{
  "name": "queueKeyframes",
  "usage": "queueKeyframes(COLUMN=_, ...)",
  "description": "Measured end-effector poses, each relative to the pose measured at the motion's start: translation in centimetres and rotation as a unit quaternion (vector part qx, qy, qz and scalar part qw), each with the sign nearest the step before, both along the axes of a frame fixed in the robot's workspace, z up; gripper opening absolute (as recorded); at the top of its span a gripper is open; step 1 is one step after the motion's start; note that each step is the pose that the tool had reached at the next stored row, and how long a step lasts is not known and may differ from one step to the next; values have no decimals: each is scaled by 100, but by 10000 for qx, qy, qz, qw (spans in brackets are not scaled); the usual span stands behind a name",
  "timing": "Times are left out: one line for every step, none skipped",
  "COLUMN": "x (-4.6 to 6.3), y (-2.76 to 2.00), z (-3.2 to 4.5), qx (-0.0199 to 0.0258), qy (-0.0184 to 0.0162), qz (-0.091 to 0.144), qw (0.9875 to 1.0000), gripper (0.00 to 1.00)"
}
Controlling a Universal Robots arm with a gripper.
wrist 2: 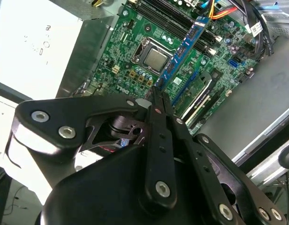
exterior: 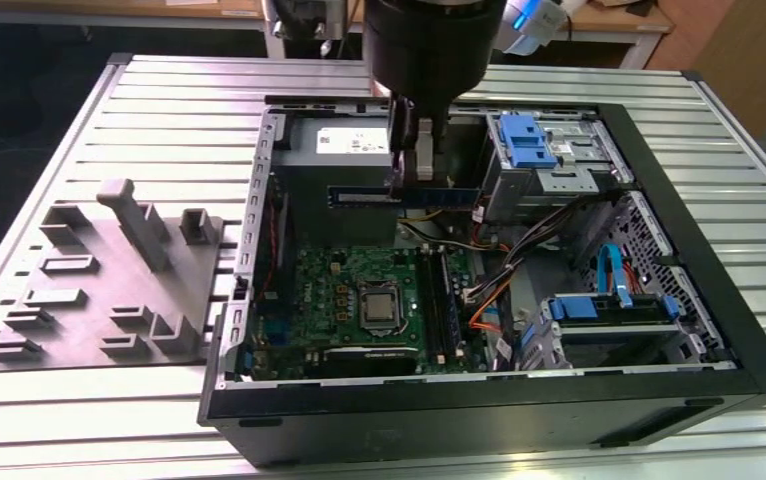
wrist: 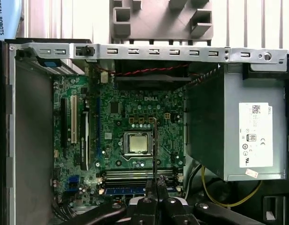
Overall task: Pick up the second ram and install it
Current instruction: 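Pick up the second ram and move it above second insertion slot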
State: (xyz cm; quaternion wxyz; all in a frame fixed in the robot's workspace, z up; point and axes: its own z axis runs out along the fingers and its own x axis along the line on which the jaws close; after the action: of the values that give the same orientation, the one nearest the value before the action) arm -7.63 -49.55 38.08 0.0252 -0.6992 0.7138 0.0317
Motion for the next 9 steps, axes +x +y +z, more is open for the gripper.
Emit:
queueKeyframes(x=-1, y=1, z=-17, qx=1, qy=0, qz=-2, qw=10000, gripper=11)
queueKeyframes(x=-1, y=2, z=-32, qx=1, qy=0, qz=-3, qw=10000, gripper=11)
queueKeyframes(x=-1, y=3, z=-47, qx=2, qy=0, qz=-4, qw=10000, gripper=11)
queueKeyframes(x=-1, y=3, z=-66, qx=2, qy=0, qz=-4, qw=10000, gripper=11)
queueKeyframes(x=-1, y=3, z=-83, qx=3, qy=0, qz=-4, qw=10000, gripper=11)
queueKeyframes(x=-1, y=5, z=-100, qx=6, qy=0, qz=-4, qw=10000, gripper=11)
queueKeyframes(x=-1, y=7, z=-116, qx=11, qy=0, qz=-4, qw=10000, gripper=11)
queueKeyframes(x=-1, y=11, z=-128, qx=16, qy=0, qz=-4, qw=10000, gripper=11)
queueKeyframes(x=-1, y=16, z=-140, qx=21, qy=0, qz=-4, qw=10000, gripper=11)
